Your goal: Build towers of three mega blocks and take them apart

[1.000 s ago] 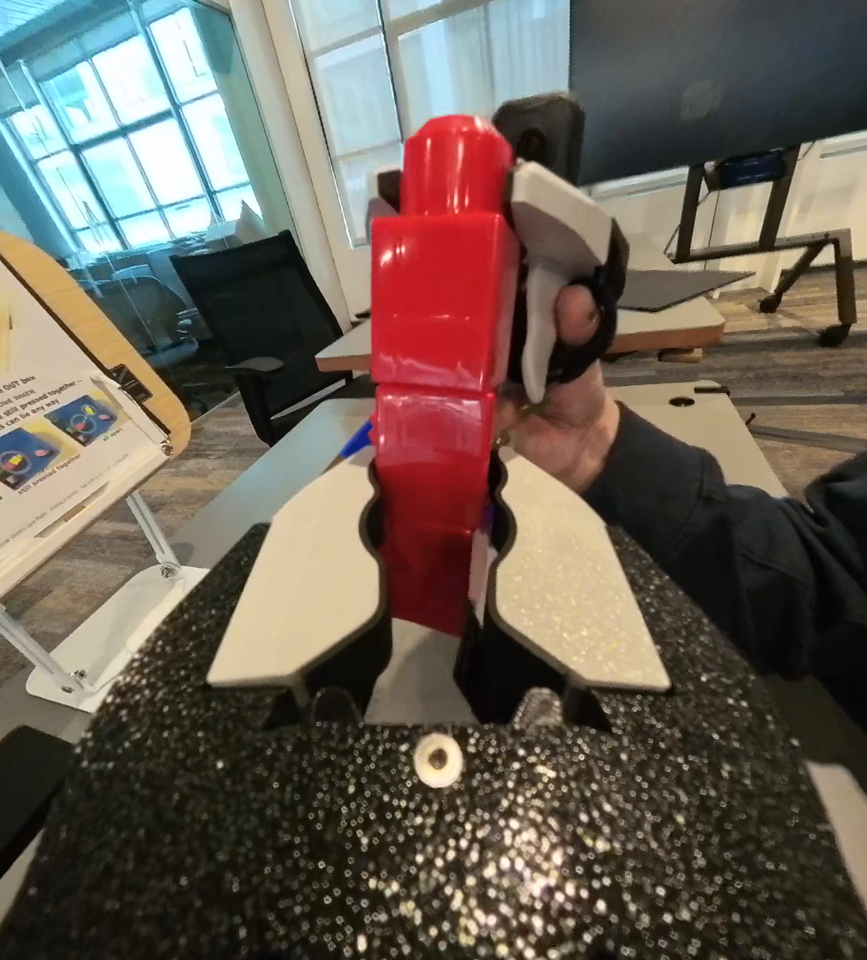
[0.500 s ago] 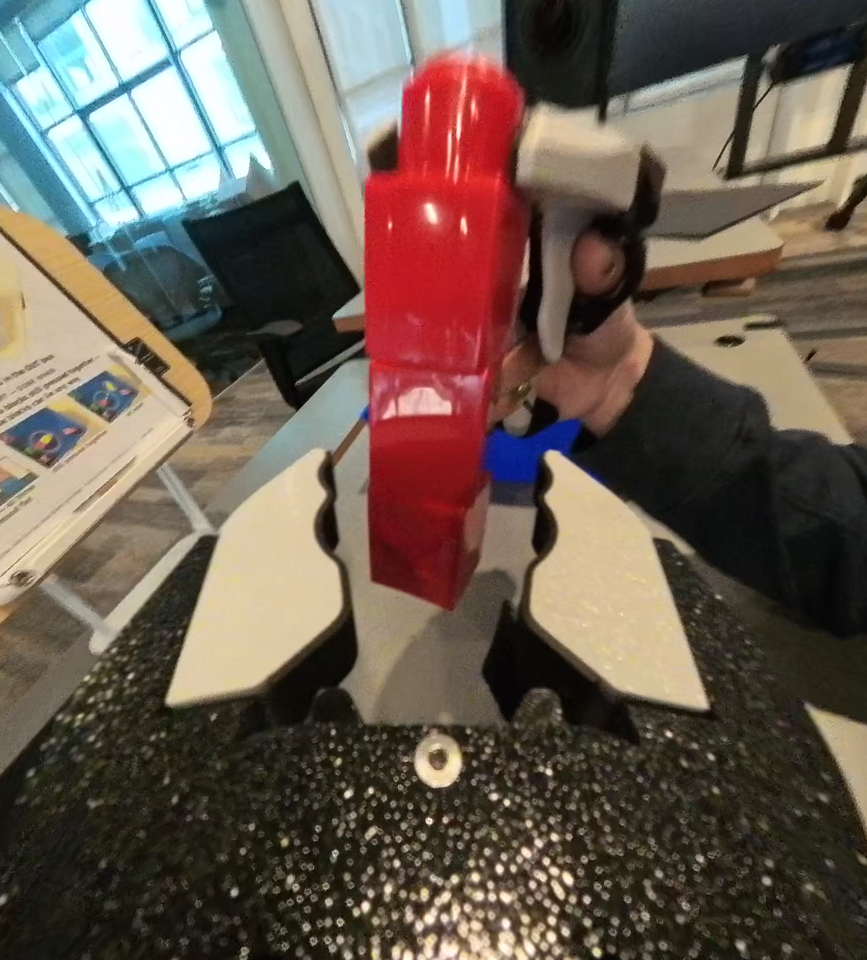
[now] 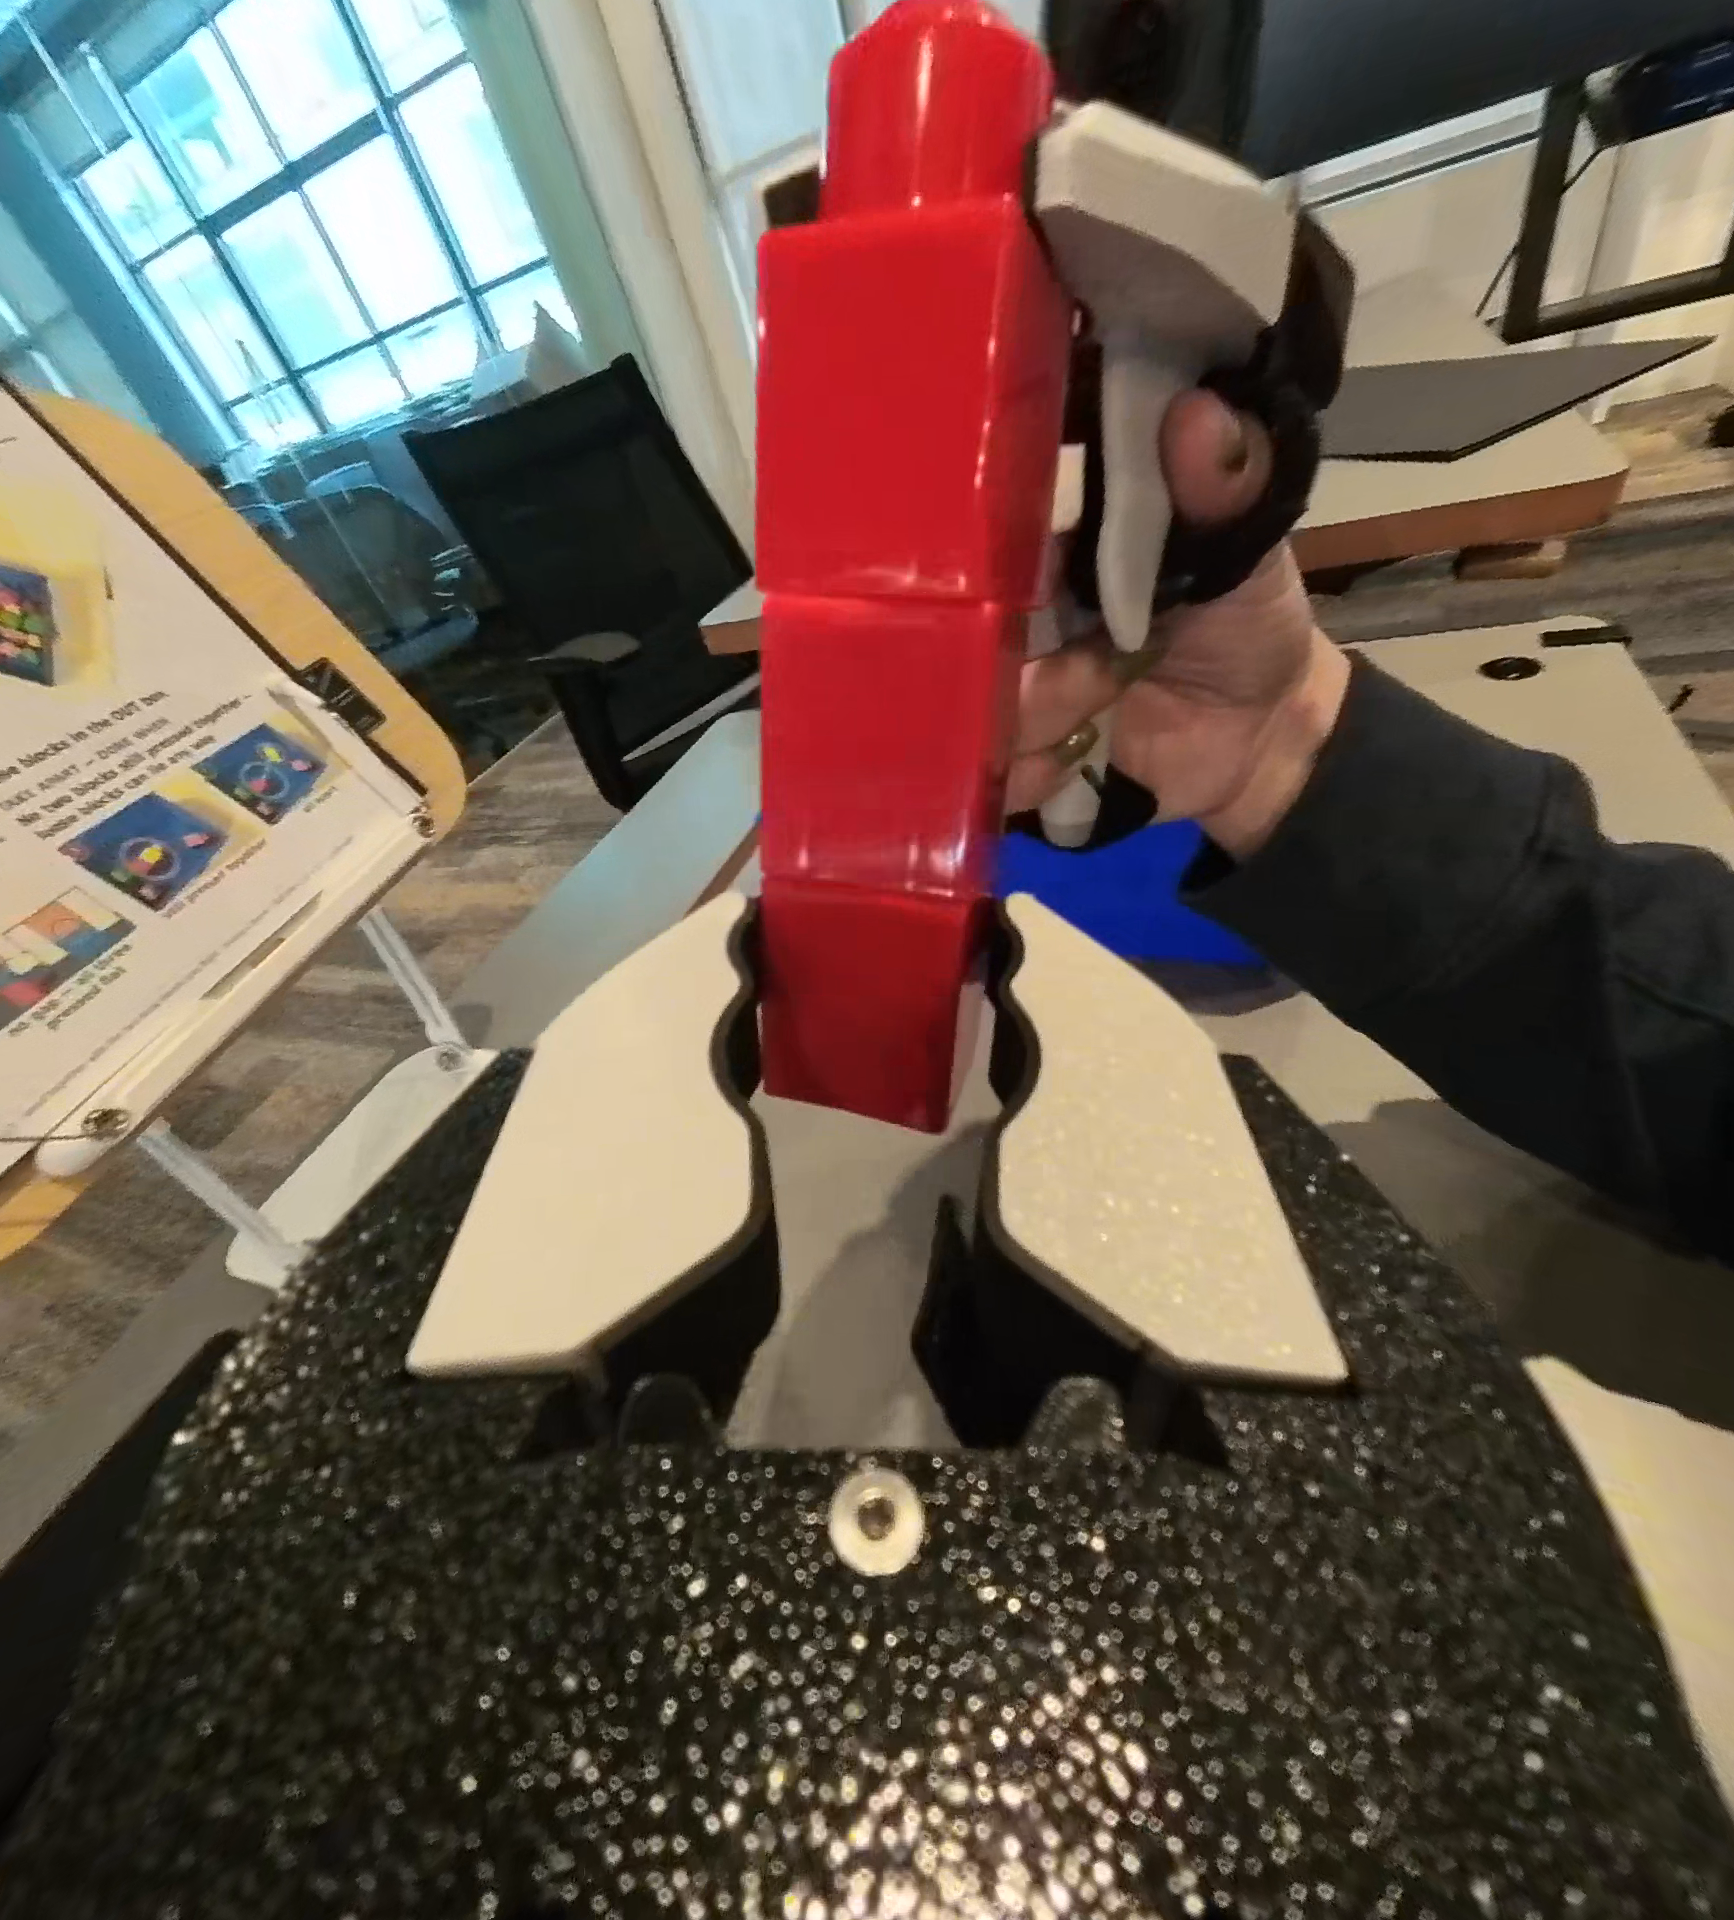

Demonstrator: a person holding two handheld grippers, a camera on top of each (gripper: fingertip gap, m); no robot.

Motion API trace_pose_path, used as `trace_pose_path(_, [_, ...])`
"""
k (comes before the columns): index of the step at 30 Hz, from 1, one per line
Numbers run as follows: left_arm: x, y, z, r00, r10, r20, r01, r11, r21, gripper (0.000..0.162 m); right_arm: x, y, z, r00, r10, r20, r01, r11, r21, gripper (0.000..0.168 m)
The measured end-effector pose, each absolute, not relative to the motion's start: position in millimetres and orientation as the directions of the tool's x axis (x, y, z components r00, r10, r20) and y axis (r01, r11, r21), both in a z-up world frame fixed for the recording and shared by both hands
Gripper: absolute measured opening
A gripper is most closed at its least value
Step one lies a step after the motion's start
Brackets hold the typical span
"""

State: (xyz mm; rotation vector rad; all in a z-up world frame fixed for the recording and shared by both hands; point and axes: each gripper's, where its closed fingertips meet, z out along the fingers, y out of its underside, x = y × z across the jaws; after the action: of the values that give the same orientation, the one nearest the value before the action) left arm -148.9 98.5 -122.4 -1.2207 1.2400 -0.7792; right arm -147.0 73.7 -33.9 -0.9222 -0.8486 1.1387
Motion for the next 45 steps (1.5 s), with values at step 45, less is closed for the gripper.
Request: trace_pose_path(45, [-135, 83, -120, 0.180, -0.925, -0.335, -0.144, 0.312, -0.939, 0.039, -151, 57, -57, 0.084, 0.979, 0.185, -0.261, 0.201, -0.944, 0.030])
